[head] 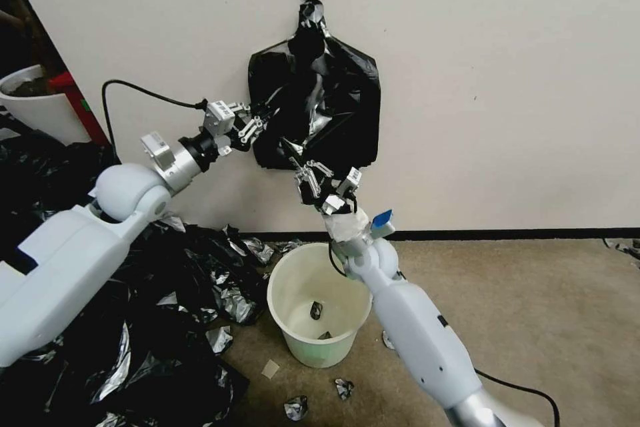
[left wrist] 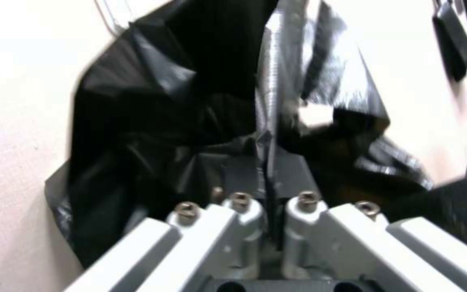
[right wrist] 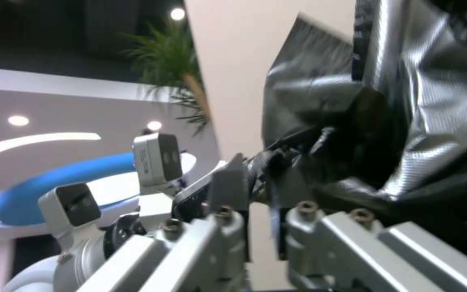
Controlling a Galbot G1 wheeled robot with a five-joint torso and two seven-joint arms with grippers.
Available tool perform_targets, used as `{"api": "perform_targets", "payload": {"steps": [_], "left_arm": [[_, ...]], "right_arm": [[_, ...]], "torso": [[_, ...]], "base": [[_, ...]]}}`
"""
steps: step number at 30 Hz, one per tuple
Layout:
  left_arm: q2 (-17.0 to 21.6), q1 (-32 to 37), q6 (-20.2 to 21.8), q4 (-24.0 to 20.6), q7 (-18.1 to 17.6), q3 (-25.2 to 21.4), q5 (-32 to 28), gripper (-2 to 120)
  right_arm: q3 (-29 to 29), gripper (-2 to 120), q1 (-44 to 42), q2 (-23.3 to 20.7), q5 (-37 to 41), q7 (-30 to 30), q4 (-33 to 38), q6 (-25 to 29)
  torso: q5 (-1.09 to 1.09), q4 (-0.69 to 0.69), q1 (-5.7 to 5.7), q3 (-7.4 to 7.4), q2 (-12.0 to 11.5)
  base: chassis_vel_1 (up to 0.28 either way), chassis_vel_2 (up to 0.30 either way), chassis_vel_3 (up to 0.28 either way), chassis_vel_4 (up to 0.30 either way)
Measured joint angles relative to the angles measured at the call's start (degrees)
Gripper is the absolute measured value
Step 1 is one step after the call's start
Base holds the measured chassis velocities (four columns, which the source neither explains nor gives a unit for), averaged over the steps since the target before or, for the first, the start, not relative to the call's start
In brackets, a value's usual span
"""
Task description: Place a trash bag onto the trash bin.
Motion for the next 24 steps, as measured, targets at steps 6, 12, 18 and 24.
{"api": "perform_targets", "payload": {"steps": [6, 12, 18, 24], "left_arm": [[-1.9, 1.6, -0.1, -0.2, -2.5, -0.9, -1.4, 0], [-3.9, 2.9, -0.2, -0.3, -4.0, -1.3, -3.3, 0], [-5.0, 3.5, -0.2, -0.5, -5.0, -1.3, -4.2, 0], [-5.2, 3.7, -0.1, -0.9, -5.3, -1.4, -4.4, 0]], "right_arm": [[2.4, 32, -8.8, -3.5, -6.5, 4.6, 11.1, 1.4], [3.8, 55, -11.1, -8.7, -12.1, 27.9, 23.6, -4.8], [-0.6, 77, 0.7, -11.6, -23.9, 51.7, 21.3, -22.1], [-5.1, 93, 5.1, -13.2, -28.8, 58.3, 20.4, -28.7]], "torso": [[0.01, 0.00, 0.00, 0.00, 0.0], [0.01, -0.03, -0.01, -0.01, 0.0], [0.00, 0.02, -0.01, 0.00, 0.0], [0.00, 0.00, 0.00, 0.00, 0.0]], "base": [[0.000, 0.000, 0.000, 0.000], [0.000, 0.000, 0.000, 0.000], [0.000, 0.000, 0.000, 0.000], [0.000, 0.000, 0.000, 0.000]]}}
